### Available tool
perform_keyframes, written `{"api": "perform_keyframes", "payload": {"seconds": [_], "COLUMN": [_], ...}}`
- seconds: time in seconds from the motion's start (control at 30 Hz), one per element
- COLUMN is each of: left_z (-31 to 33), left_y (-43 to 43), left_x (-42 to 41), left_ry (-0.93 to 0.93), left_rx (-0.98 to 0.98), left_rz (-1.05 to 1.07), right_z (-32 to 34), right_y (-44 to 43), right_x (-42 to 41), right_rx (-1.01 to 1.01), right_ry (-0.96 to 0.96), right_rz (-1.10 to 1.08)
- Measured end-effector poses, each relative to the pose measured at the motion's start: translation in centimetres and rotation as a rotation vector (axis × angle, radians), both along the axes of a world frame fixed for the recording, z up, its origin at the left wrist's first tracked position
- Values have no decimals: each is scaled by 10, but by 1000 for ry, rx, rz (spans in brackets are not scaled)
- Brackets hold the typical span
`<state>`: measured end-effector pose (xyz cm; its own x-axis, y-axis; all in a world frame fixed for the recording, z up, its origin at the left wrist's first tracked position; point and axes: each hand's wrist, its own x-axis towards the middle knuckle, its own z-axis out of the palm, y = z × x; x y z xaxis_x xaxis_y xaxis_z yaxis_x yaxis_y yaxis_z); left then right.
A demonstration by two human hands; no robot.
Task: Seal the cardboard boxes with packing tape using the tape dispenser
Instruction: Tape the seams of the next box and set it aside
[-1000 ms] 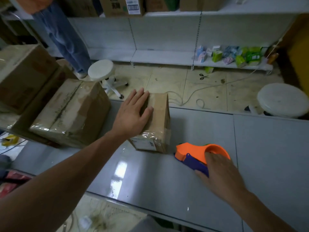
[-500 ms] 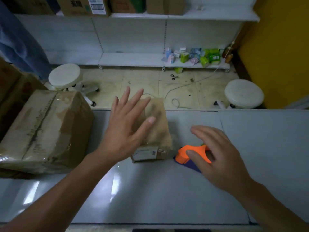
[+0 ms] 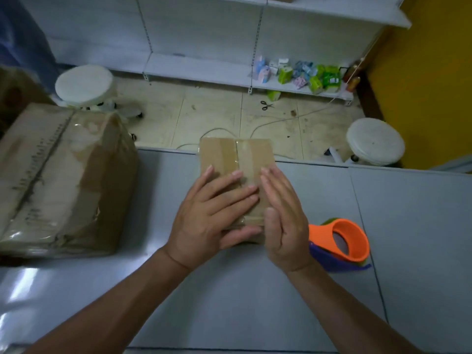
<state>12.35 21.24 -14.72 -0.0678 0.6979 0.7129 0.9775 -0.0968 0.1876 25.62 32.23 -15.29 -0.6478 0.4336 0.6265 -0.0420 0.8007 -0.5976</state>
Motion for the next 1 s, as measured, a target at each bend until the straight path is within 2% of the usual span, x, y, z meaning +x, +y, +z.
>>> {"api": "perform_keyframes", "payload": {"seconds": [0.13, 0.23, 0.37, 0.47, 0.53, 0.6, 0.67, 0.77, 0.83, 0.87, 0.93, 1.0], "left_z": [5, 12, 17, 14, 11, 11, 12, 20, 24, 24, 19, 10], "left_y": [-2, -7, -11, -7, -6, -5, -3, 0, 2, 2, 1, 4], "left_x": [-3, -6, -6, -8, -8, -2, 13, 37, 46, 49, 52, 52], "left_ry": [-1, 5, -11, 13, -9, -142, -387, -930, -1278, -1362, -1418, -1404], "left_rx": [-45, -140, -215, -203, -170, -117, -38, 132, 193, 215, 269, 316], "left_rz": [-37, -54, -80, -106, -99, -58, 37, 200, 229, 217, 201, 204], "right_z": [3, 14, 30, 28, 19, 13, 11, 16, 19, 20, 22, 17], "right_y": [2, 8, 33, 46, 39, 25, 11, -7, -22, -30, -46, -54], "right_x": [1, 11, 29, 25, 20, 17, 19, 22, 20, 16, 5, -7], "right_rx": [-2, -8, 173, 422, 420, 268, 87, -154, -380, -536, -834, -866], "right_ry": [-52, -186, -428, -380, -299, -274, -265, -233, -169, -113, 35, 136], "right_rz": [23, 147, 322, 276, 225, 159, 98, 52, 36, 2, -123, -264]}}
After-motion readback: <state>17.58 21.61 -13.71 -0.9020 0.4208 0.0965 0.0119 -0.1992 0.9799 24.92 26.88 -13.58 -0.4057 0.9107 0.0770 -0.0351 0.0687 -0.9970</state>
